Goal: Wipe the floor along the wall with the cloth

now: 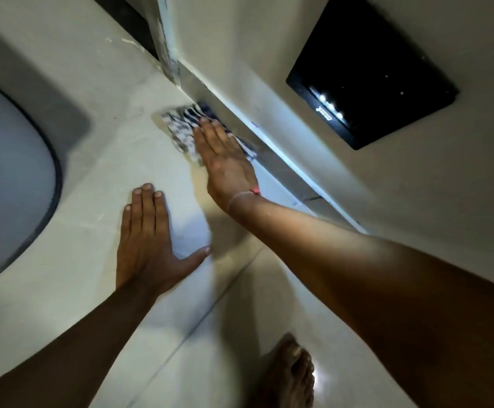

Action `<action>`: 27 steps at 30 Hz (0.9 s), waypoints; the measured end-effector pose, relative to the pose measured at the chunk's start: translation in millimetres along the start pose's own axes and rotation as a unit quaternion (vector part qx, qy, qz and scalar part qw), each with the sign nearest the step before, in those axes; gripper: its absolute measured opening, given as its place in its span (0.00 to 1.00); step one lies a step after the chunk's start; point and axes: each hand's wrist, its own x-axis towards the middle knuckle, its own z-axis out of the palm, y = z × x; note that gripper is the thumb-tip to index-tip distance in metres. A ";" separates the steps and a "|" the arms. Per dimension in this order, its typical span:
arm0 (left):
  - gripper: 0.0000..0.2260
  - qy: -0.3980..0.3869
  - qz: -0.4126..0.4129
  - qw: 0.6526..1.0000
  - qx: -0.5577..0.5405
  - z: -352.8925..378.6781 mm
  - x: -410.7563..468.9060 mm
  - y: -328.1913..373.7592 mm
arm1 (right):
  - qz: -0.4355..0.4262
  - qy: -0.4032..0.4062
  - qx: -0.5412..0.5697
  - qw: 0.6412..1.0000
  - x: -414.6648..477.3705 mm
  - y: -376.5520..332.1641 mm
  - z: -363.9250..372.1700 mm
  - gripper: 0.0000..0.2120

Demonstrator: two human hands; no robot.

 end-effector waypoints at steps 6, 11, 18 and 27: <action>0.56 -0.007 0.004 1.000 -0.028 0.2 -1.2 11.8 | 0.050 -0.028 -0.081 0.995 -188.7 93.3 0.3 0.28; 0.56 0.005 0.016 0.999 -0.036 4.2 -6.0 10.3 | 0.119 -0.033 -0.056 0.991 -205.3 89.8 11.0 0.32; 0.56 0.009 0.031 0.999 -0.027 5.3 0.2 4.9 | 0.037 0.055 -0.024 0.998 -86.8 43.9 13.8 0.24; 0.54 -0.021 0.051 0.998 -0.034 -51.1 -17.6 20.5 | 0.092 0.042 0.064 0.993 -67.6 14.7 -29.7 0.29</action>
